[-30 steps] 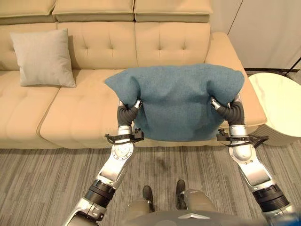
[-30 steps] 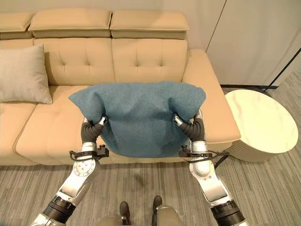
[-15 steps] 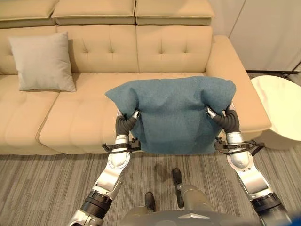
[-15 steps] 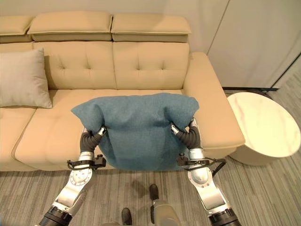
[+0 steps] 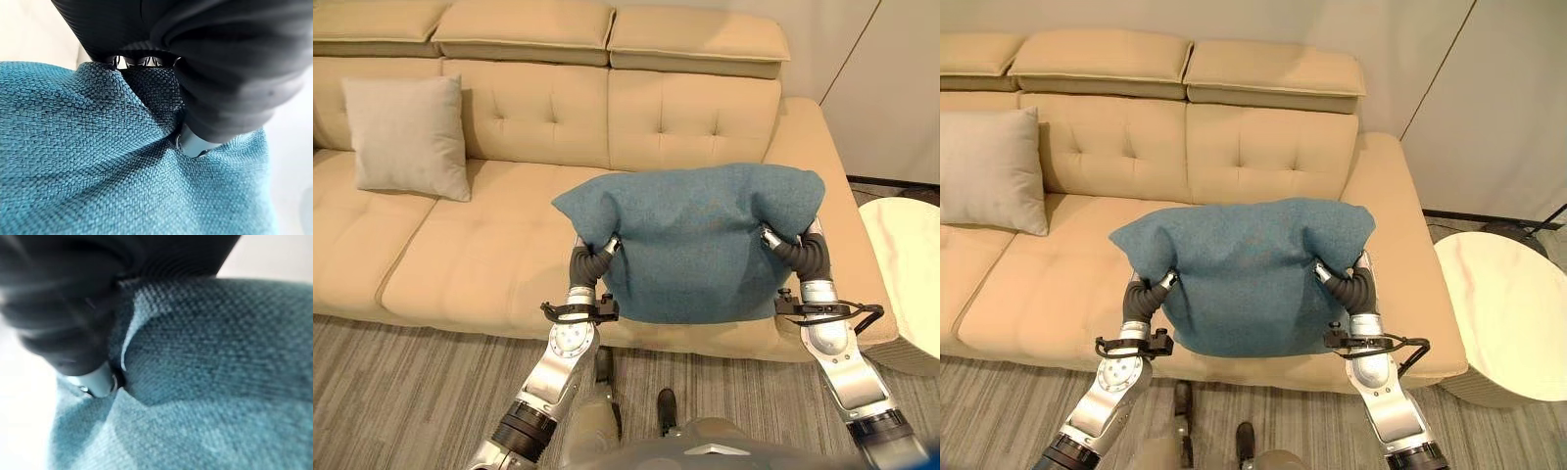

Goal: Pick up all the scattered cushions and arrange them neatly on the sofa.

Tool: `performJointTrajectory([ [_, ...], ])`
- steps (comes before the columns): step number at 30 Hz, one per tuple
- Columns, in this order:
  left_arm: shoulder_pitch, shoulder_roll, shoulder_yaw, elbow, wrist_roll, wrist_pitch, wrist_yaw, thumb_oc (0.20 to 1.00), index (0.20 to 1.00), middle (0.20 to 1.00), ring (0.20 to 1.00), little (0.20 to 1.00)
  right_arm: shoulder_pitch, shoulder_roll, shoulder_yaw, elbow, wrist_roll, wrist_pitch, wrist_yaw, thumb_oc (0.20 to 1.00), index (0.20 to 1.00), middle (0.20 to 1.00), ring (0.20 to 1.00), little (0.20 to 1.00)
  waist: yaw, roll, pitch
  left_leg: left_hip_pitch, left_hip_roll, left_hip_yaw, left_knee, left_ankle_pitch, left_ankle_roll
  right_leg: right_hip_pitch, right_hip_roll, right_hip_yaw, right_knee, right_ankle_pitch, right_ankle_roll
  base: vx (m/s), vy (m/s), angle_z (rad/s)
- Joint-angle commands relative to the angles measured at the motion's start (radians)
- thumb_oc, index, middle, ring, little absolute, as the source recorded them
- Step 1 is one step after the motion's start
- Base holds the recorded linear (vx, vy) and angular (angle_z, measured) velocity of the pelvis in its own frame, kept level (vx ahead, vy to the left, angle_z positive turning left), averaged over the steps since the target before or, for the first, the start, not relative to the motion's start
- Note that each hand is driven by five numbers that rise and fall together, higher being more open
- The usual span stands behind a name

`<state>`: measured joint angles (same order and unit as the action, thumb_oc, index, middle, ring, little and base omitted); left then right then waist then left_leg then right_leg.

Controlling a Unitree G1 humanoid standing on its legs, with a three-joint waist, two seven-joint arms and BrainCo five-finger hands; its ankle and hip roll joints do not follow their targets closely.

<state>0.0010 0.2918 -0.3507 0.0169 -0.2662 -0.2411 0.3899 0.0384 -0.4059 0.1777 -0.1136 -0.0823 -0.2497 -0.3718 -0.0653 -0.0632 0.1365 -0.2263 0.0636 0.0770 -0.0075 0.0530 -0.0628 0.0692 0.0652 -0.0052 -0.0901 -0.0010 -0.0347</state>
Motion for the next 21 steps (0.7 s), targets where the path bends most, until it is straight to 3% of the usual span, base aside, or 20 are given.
performJointTrajectory([
  [1,-0.048,0.013,0.002,-0.164,-0.007,-0.087,-0.036,0.2,0.2,0.2,0.2,0.2,-0.101,0.009,-0.025,-0.12,0.012,-0.085,-0.014,0.2,0.2,0.2,0.2,0.2,0.006,0.011,-0.089,0.071,-0.031,0.047,0.054,-0.033,0.018,-0.023,-0.098,0.009,0.183,-0.154,0.124,0.23,0.199,-0.77],
  [4,-0.056,0.025,0.011,-0.166,-0.001,-0.085,-0.03,0.2,0.2,0.2,0.2,0.2,-0.137,0.015,-0.015,-0.116,-0.01,-0.076,-0.007,0.2,0.2,0.2,0.2,0.2,0.018,0.019,-0.094,0.12,-0.052,0.077,0.053,-0.076,0.059,-0.077,-0.135,0.022,0.33,-0.147,0.158,0.18,0.212,-0.53],
  [6,-0.057,0.032,0.024,-0.17,-0.001,-0.089,-0.021,0.2,0.2,0.2,0.2,0.2,-0.155,0.017,-0.01,-0.114,-0.022,-0.074,-0.007,0.2,0.2,0.2,0.2,0.2,0.017,0.027,-0.082,0.143,-0.059,0.087,0.051,-0.089,0.079,-0.134,-0.146,0.03,0.449,-0.109,0.181,0.05,0.129,-0.45],
  [7,-0.061,0.034,0.033,-0.167,0.001,-0.092,-0.014,0.2,0.2,0.2,0.2,0.2,-0.158,0.029,-0.008,-0.112,-0.022,-0.077,-0.006,0.2,0.2,0.2,0.2,0.2,0.019,0.034,-0.07,0.16,-0.058,0.105,0.047,-0.1,0.089,-0.189,-0.157,0.008,0.531,-0.078,0.197,0.05,0.093,-0.3],
  [8,-0.065,0.033,0.039,-0.163,0.002,-0.094,-0.011,0.2,0.2,0.2,0.2,0.2,-0.161,0.033,-0.003,-0.109,-0.022,-0.078,-0.005,0.2,0.2,0.2,0.2,0.2,0.019,0.037,-0.067,0.173,-0.059,0.115,0.043,-0.107,0.09,-0.21,-0.172,-0.018,0.529,-0.073,0.199,0.08,0.061,-0.13],
  [11,-0.064,0.026,0.042,-0.16,-0.003,-0.1,-0.016,0.2,0.2,0.2,0.2,0.2,-0.178,0.037,0.003,-0.095,-0.014,-0.076,0.003,0.2,0.2,0.2,0.2,0.2,0.016,0.043,-0.064,0.213,-0.059,0.136,0.018,-0.123,0.084,-0.247,-0.198,-0.104,0.425,-0.073,0.189,0.1,-0.016,-0.53],
  [13,-0.062,0.02,0.041,-0.15,-0.012,-0.102,-0.024,0.2,0.2,0.2,0.2,0.2,-0.181,0.037,0.0,-0.083,-0.001,-0.079,0.006,0.2,0.2,0.2,0.2,0.2,0.003,0.038,-0.057,0.243,-0.07,0.137,-0.005,-0.131,0.078,-0.289,-0.174,-0.147,0.305,-0.025,0.187,0.13,-0.091,-0.38],
  [17,-0.072,0.002,0.04,-0.142,-0.027,-0.11,-0.044,0.2,0.2,0.2,0.2,0.2,-0.161,0.027,-0.03,-0.088,-0.011,-0.08,0.001,0.2,0.2,0.2,0.2,0.2,-0.011,0.023,-0.066,0.248,-0.072,0.115,0.002,-0.141,0.059,-0.218,-0.135,-0.098,0.195,-0.02,0.175,0.12,-0.155,0.05],
  [21,-0.08,-0.009,0.025,-0.141,-0.04,-0.105,-0.061,0.2,0.2,0.2,0.2,0.2,-0.13,-0.01,-0.068,-0.097,-0.004,-0.086,-0.014,0.2,0.2,0.2,0.2,0.2,-0.024,-0.003,-0.066,0.159,-0.038,0.104,0.243,-0.189,0.003,-0.122,-0.142,-0.133,0.115,-0.024,0.137,0.09,-0.191,0.43],
])
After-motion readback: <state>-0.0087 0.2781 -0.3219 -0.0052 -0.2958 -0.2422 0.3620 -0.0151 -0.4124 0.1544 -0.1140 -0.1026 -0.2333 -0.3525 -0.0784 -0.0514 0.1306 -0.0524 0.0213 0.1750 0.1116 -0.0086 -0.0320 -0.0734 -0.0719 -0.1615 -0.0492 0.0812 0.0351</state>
